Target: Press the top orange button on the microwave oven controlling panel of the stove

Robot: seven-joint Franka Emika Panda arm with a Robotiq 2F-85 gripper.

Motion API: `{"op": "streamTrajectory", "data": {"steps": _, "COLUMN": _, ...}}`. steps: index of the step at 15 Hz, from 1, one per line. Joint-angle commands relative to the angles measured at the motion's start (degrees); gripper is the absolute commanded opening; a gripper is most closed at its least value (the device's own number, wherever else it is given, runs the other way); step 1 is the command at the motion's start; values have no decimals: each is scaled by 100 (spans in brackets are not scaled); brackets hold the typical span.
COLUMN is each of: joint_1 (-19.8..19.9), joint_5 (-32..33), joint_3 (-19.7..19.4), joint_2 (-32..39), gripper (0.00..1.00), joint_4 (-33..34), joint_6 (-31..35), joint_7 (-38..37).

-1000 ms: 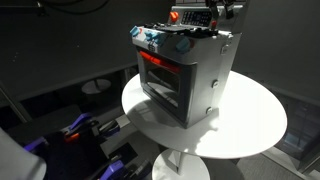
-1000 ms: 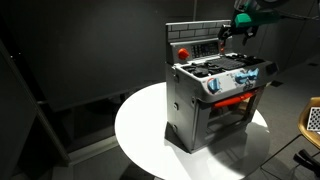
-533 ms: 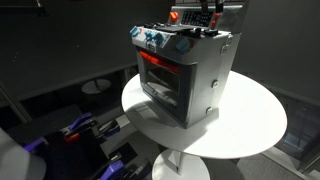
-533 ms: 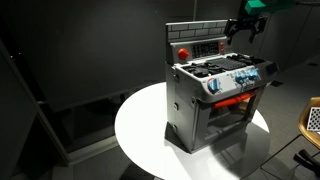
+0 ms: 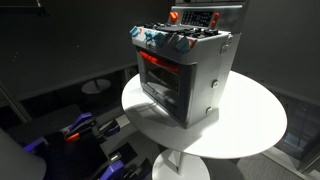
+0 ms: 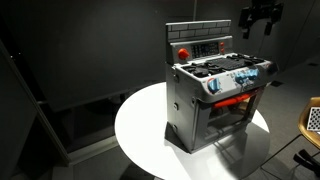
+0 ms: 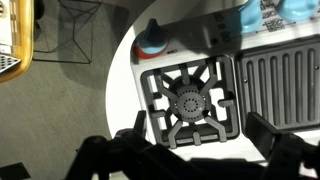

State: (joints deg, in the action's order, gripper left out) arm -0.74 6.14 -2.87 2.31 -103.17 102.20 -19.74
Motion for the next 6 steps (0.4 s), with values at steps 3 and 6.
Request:
{"op": "streamTrajectory", "data": {"steps": 3, "joint_1": 72, "joint_5": -81, "joint_3": 60, "joint_2": -144, "gripper": 100, "joint_4": 147, "joint_6": -621, "joint_7": 648}}
{"op": "streamTrajectory", "data": {"steps": 6, "joint_1": 61, "joint_5": 0, "joint_3": 72, "joint_2": -116, "gripper": 100, "joint_4": 74, "joint_6": -509, "joint_7": 540}}
